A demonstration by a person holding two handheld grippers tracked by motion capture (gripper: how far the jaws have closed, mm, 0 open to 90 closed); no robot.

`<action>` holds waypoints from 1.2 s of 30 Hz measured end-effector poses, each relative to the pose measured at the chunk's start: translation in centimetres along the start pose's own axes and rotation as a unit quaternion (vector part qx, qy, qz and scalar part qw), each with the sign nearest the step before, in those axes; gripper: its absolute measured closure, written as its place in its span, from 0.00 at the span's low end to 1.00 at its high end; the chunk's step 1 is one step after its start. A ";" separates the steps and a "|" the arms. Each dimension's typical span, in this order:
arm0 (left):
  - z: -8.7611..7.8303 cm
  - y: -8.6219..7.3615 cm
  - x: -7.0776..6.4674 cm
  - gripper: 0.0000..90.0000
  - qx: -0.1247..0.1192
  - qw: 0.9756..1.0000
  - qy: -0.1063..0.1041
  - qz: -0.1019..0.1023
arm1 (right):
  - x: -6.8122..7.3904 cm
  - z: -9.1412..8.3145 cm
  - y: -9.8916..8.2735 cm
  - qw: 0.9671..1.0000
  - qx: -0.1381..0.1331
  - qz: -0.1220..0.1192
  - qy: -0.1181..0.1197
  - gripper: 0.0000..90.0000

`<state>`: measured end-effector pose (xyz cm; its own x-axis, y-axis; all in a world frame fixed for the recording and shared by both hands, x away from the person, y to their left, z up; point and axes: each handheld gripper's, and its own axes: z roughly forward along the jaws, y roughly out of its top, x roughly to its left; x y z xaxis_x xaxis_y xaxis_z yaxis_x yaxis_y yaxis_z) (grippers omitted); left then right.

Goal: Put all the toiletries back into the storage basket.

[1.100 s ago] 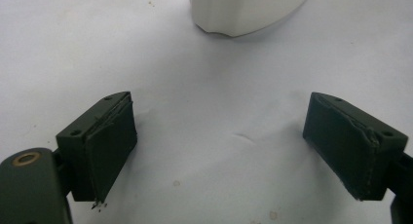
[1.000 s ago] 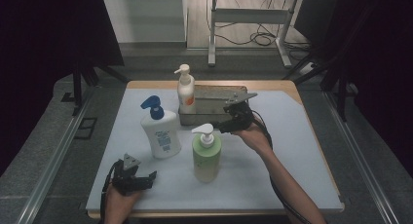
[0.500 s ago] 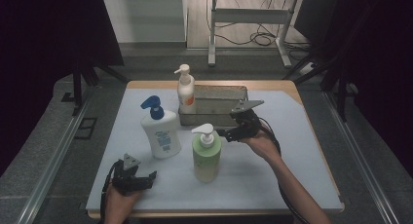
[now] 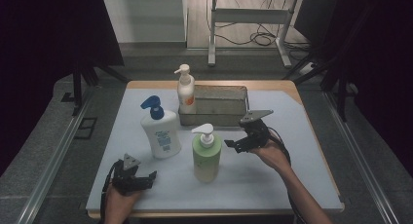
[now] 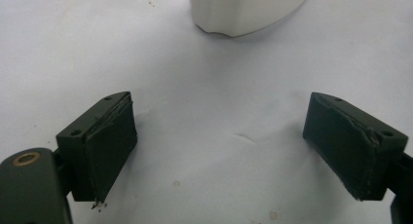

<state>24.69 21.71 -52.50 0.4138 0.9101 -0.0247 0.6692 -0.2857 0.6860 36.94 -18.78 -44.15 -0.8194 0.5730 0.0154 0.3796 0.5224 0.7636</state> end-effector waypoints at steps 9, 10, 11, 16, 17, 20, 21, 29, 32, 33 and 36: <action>0.0 0.0 0.0 0.13 0.000 1.000 0.000 0.000 | 1.6 -0.8 -1.7 1.000 0.013 -0.019 0.015 0.00; 0.0 0.0 0.0 0.13 0.000 1.000 0.000 0.000 | 1.8 -0.9 -1.9 0.999 0.015 -0.022 0.019 0.00; 0.0 0.0 0.0 0.13 0.000 1.000 0.000 0.000 | 2.1 -0.9 -2.0 0.999 0.017 -0.025 0.022 0.00; 0.0 0.0 0.0 0.13 0.000 1.000 0.000 0.000 | 3.1 -1.1 -2.6 0.998 0.019 -0.036 0.037 0.00; 0.0 0.0 0.0 0.13 0.000 1.000 0.000 0.000 | 3.3 -1.2 -2.6 0.998 0.019 -0.037 0.039 0.00; 0.0 0.0 0.0 0.13 0.000 1.000 0.000 0.000 | 4.0 -1.2 -2.7 0.998 0.017 -0.038 0.048 0.00; 0.0 0.0 0.0 0.13 0.000 1.000 0.000 0.000 | 4.2 -1.2 -2.6 0.998 0.016 -0.039 0.051 0.00; 0.0 0.0 0.0 0.13 0.000 1.000 0.000 0.000 | 5.7 -0.9 -2.2 0.996 0.014 -0.050 0.076 0.00; 0.0 0.0 0.0 0.13 0.000 1.000 0.000 0.000 | 6.2 -0.8 -2.0 0.995 0.013 -0.053 0.086 0.00; 0.0 0.0 0.0 0.13 0.000 1.000 0.000 0.000 | 6.3 -0.7 -1.9 0.995 0.012 -0.054 0.088 0.00; 0.0 0.0 0.0 0.13 0.000 1.000 0.000 0.000 | 6.6 -0.7 -1.7 0.994 0.009 -0.053 0.093 0.00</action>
<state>24.69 21.70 -52.50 0.4133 0.9102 -0.0251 0.6693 -0.2850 0.6861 30.63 -16.30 -44.92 -0.9197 0.3885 0.0563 0.2936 0.5855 0.7557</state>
